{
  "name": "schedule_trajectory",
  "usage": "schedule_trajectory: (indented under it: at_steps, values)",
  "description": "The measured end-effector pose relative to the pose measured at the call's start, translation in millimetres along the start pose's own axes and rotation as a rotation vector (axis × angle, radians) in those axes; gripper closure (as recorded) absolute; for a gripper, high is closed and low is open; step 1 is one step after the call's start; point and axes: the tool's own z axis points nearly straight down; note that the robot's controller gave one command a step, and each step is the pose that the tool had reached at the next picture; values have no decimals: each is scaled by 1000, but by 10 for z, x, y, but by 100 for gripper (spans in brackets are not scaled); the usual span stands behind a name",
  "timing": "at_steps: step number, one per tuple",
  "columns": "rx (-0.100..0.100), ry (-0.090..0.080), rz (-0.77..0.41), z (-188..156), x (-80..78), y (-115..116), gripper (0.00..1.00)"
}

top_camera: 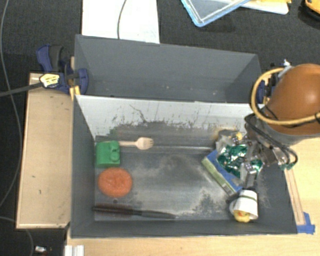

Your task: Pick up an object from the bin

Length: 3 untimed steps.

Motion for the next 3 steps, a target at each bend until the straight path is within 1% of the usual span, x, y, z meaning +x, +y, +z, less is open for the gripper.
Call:
schedule_trajectory:
  at_steps: [1, 2, 3]
  values:
    - [-3, 7, -156, 541, 193, -110, 0]
    - [-6, 7, -102, 783, 170, -105, 0]
    - [-8, 13, -99, 519, 235, -86, 0]
